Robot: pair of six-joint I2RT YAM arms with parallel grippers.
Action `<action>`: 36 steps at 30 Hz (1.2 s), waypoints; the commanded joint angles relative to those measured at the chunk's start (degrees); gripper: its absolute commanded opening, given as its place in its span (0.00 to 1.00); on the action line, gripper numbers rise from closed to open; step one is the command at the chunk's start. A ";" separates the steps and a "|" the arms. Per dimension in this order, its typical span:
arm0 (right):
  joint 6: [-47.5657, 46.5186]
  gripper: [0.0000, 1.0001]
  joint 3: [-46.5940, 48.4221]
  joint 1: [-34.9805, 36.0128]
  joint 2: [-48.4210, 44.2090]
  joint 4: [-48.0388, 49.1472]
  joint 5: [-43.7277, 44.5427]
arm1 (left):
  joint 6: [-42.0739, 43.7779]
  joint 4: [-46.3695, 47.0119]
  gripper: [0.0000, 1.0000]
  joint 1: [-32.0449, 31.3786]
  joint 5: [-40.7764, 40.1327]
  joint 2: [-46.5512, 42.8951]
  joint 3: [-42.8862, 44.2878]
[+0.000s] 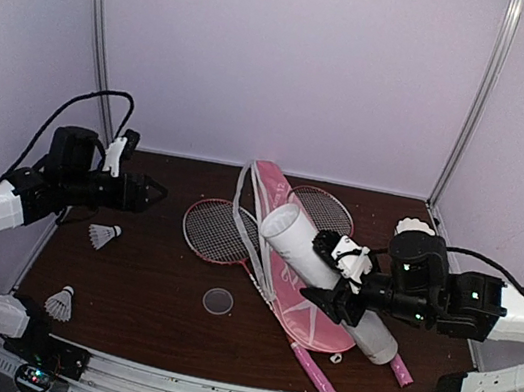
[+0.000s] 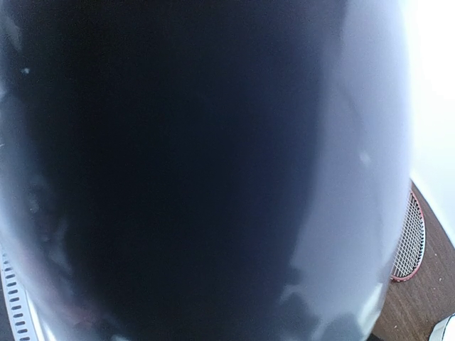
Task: Pack up the badminton gear
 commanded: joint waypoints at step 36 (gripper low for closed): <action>0.81 0.39 0.01 -0.24 -0.83 -0.42 1.05 | -24.80 24.60 0.17 20.92 -21.56 23.22 -15.06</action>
